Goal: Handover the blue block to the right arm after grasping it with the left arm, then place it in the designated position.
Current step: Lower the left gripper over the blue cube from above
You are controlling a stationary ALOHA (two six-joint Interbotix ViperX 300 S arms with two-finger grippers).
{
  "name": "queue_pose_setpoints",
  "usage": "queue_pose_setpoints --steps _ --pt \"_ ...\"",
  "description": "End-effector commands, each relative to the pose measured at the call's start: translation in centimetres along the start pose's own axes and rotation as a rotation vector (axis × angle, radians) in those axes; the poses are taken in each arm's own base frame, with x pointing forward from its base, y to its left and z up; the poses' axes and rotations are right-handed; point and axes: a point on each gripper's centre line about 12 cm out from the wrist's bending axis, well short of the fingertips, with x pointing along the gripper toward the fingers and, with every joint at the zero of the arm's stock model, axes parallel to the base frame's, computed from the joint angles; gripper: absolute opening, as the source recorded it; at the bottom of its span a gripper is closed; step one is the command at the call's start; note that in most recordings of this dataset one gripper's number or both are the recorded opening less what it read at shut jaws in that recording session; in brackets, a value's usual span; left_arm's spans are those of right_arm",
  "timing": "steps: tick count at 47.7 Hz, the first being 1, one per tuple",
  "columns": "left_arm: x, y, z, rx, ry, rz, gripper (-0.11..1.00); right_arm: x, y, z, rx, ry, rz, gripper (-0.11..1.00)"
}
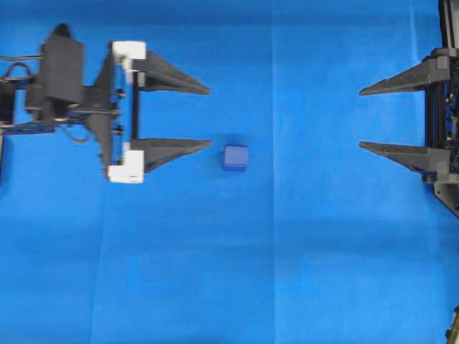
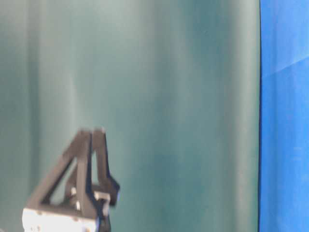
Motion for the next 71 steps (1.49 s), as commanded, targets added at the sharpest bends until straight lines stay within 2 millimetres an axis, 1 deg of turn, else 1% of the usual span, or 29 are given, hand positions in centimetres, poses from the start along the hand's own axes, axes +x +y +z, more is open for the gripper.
queue_pose_setpoints --steps 1,5,11,16,24,33,38,44,51,60,64,71 --pt "1.5 0.3 1.8 0.003 -0.034 0.008 0.91 0.2 0.0 1.2 0.006 -0.034 0.0 0.96" --pt "2.9 0.6 1.7 0.009 -0.009 0.015 0.91 0.3 0.0 1.1 0.006 -0.032 -0.002 0.96" --pt "4.5 1.2 1.6 0.01 0.036 0.028 0.91 0.3 0.0 1.1 0.006 -0.031 0.0 0.96" --pt "5.7 1.3 1.6 0.009 0.071 0.029 0.91 0.3 0.0 1.1 0.005 -0.032 0.0 0.96" --pt "6.5 1.4 1.5 0.009 0.1 0.029 0.91 0.3 0.0 1.1 0.003 -0.031 -0.002 0.96" --pt "6.6 1.4 1.4 -0.004 0.128 0.029 0.91 0.3 0.0 1.3 0.001 -0.035 -0.001 0.96" --pt "6.7 1.4 1.4 -0.004 0.217 0.027 0.91 0.3 0.0 1.3 0.001 -0.032 -0.001 0.96" --pt "7.1 1.5 1.4 -0.002 0.379 0.026 0.91 0.3 0.0 1.3 0.001 -0.034 0.0 0.96" --pt "8.0 1.6 0.6 -0.006 0.559 0.024 0.91 0.3 0.0 1.3 0.0 -0.032 0.0 0.96" --pt "8.8 1.7 0.0 -0.003 0.797 0.02 0.91 0.3 0.0 1.3 0.0 -0.031 -0.001 0.96" --pt "9.1 1.7 0.1 0.001 0.86 0.019 0.91 0.3 0.0 1.3 0.0 -0.029 0.0 0.96" --pt "9.7 1.8 0.6 -0.001 0.884 0.019 0.91 0.3 0.0 1.3 0.0 -0.028 -0.001 0.96"
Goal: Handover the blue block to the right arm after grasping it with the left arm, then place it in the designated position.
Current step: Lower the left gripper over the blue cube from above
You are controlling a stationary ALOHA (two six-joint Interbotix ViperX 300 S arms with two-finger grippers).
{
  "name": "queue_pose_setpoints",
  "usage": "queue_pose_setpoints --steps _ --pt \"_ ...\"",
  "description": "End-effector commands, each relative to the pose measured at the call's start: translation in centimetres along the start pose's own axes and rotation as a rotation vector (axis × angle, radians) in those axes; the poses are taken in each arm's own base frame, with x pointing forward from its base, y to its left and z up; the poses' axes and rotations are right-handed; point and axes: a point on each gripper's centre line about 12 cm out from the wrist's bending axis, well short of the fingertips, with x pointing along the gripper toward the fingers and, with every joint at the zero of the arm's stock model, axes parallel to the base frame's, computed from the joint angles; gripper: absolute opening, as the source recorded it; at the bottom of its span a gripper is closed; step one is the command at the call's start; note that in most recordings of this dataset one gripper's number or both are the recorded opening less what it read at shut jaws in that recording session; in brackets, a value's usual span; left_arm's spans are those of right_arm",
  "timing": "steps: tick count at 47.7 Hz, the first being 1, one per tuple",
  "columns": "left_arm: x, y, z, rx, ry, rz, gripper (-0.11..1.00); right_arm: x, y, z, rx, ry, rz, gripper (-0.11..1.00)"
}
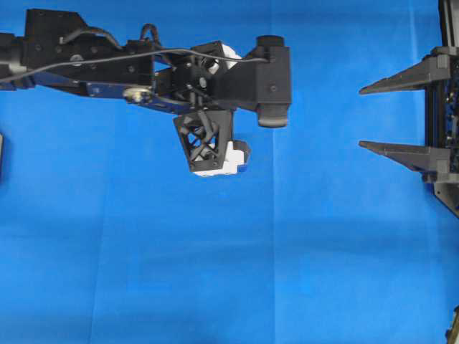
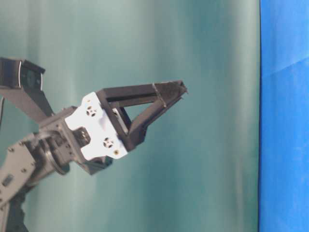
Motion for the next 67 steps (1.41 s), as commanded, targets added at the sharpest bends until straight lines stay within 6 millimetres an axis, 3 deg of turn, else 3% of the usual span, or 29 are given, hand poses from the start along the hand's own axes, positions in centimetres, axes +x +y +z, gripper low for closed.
queue_pose_setpoints --steps 1,67 --pt "-1.45 0.22 1.38 0.002 -0.032 0.005 0.91 0.23 -0.01 1.06 -0.002 -0.025 -0.001 0.96" --pt "-1.29 0.14 1.08 -0.01 -0.008 0.004 0.91 0.42 -0.05 0.75 -0.005 -0.006 -0.002 0.96"
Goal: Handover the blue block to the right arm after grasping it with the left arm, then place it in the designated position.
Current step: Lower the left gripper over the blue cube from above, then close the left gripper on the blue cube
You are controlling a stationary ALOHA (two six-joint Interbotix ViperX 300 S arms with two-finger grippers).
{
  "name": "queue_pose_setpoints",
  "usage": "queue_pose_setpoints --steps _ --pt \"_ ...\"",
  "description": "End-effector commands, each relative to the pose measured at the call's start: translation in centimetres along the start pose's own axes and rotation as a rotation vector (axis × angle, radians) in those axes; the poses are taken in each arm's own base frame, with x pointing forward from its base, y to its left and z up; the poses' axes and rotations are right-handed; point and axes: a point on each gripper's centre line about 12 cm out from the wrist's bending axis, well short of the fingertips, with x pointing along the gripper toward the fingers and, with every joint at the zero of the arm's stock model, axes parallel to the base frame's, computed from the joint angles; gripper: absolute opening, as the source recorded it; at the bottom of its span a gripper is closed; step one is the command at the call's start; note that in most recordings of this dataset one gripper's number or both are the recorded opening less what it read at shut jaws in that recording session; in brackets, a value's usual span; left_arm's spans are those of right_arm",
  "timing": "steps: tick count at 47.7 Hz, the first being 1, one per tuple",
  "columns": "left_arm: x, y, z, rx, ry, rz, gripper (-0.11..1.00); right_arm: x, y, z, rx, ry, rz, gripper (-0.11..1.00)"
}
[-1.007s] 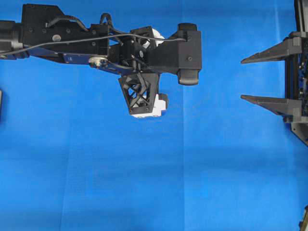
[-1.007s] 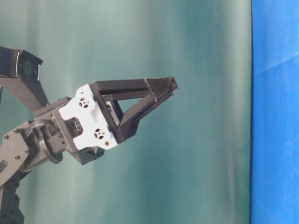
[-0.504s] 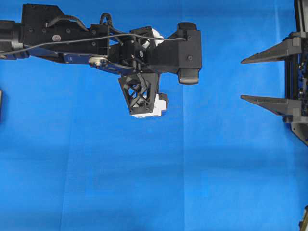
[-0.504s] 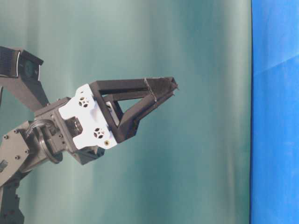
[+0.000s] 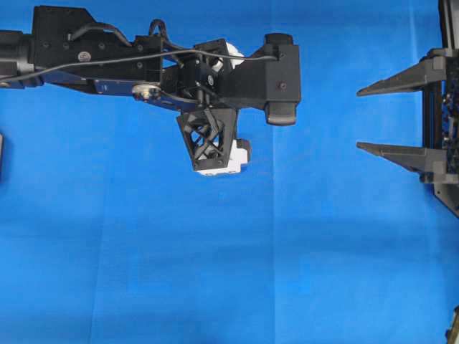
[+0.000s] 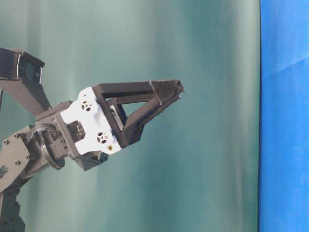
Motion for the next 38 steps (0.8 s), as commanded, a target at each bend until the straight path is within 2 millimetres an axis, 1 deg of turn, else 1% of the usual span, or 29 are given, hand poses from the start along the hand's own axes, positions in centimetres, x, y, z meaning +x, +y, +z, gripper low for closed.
queue_pose_setpoints --steps 1,12,19,24,34,38 --pt "-1.3 0.0 0.8 -0.001 -0.04 0.002 0.91 0.2 0.0 1.0 -0.003 -0.025 -0.001 0.96" --pt "-1.2 0.0 0.8 -0.005 -0.04 0.002 0.91 0.3 0.0 1.0 -0.003 -0.023 -0.002 0.96" --pt "-0.7 0.0 0.4 -0.005 -0.038 0.002 0.91 0.3 0.0 0.9 -0.003 -0.021 -0.001 0.96" --pt "0.5 0.0 -0.3 -0.006 -0.046 0.001 0.91 0.4 0.0 0.8 -0.003 -0.017 -0.003 0.96" --pt "3.9 -0.1 -2.5 -0.017 -0.04 -0.001 0.91 0.5 0.0 0.8 -0.003 -0.014 -0.001 0.96" --pt "4.9 -0.1 -3.3 -0.014 -0.054 0.0 0.91 0.5 -0.1 0.7 -0.003 -0.011 -0.003 0.96"
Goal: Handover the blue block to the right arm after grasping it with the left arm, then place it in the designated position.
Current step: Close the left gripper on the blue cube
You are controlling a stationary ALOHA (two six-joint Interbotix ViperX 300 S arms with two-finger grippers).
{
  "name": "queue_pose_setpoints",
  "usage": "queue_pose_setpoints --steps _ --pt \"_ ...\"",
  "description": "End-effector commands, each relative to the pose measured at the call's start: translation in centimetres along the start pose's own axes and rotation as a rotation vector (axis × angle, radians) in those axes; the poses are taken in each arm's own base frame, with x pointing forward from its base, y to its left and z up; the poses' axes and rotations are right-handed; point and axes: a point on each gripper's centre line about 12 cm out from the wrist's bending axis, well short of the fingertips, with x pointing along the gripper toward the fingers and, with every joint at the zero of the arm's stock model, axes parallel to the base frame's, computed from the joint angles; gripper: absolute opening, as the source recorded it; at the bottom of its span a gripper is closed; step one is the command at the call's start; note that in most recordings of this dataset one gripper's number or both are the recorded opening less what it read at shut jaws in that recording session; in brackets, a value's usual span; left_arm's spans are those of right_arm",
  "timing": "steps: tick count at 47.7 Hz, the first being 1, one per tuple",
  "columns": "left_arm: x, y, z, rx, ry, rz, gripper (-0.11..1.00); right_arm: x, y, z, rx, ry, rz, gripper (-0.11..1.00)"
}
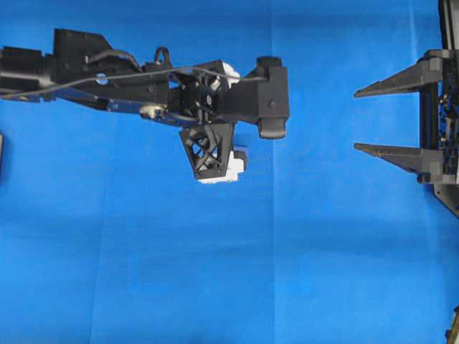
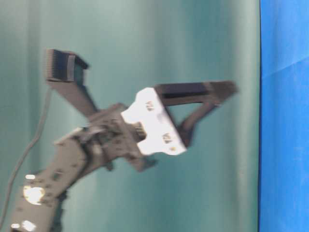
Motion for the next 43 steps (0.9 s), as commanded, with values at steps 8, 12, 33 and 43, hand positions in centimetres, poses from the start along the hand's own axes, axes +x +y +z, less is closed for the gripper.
queue_pose_setpoints --steps 8,12,33,43 --pt "1.0 0.0 -0.7 0.011 -0.117 0.0 0.91 0.5 0.0 0.6 -0.003 -0.009 -0.001 0.96" --pt "2.1 0.0 -1.5 0.005 -0.118 -0.001 0.91 0.6 0.0 0.4 -0.003 -0.002 0.0 0.96" --pt "7.8 -0.2 -4.1 0.004 -0.04 -0.003 0.91 0.8 0.0 0.0 -0.005 0.014 0.0 0.96" --pt "9.5 -0.2 -5.0 0.004 -0.02 -0.003 0.91 1.0 0.0 -0.1 -0.005 0.018 0.0 0.96"
